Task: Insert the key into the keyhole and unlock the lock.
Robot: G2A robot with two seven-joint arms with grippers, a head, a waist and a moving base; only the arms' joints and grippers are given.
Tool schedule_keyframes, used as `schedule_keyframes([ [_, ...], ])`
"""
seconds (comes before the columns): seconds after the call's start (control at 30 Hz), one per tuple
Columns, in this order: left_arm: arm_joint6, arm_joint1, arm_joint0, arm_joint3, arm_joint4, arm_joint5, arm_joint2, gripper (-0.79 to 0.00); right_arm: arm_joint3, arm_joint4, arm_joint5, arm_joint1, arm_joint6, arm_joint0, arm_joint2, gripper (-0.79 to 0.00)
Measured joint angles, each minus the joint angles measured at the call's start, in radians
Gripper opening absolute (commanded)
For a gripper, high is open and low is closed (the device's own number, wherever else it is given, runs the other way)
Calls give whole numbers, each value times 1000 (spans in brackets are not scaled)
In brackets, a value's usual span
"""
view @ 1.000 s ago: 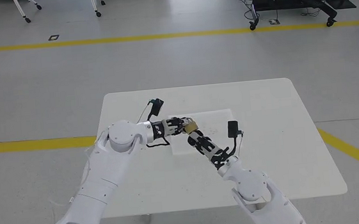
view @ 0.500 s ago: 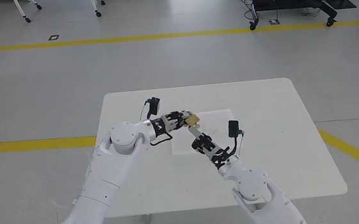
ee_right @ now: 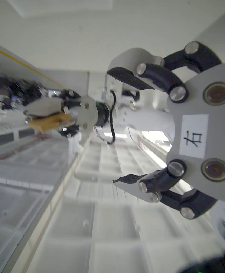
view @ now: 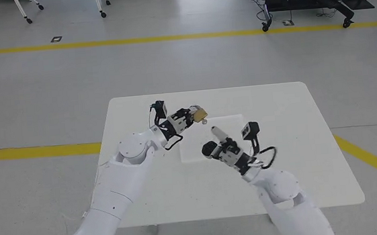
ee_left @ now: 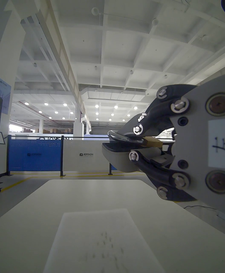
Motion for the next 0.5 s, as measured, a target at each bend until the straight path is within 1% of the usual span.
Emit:
schedule_keyframes([
  [0.03, -4, 0, 2, 0, 1, -8, 0, -785, 22, 56, 15, 2, 45, 12, 13, -317],
  [0.07, -6, 0, 3, -1, 2, -13, -1, -785, 38, 89, 29, 3, 66, 23, 20, -406],
  [0.13, -12, 0, 5, -3, 1, -23, -2, -785, 70, 129, 57, 3, 93, 51, 17, -422],
  [0.27, -31, -1, 6, -3, 2, -26, -2, -785, 131, 172, 81, 1, 141, 103, -9, -505],
  [0.4, -43, -1, 5, -1, 1, -23, -2, -785, 182, 190, 93, -1, 155, 147, -28, -520],
  [0.43, -45, -2, 5, -1, 1, -23, -2, -785, 192, 190, 94, -2, 149, 156, -33, -542],
  [0.5, -49, -1, 5, -1, 2, -23, -3, -785, 203, 193, 96, -2, 139, 166, -39, -539],
])
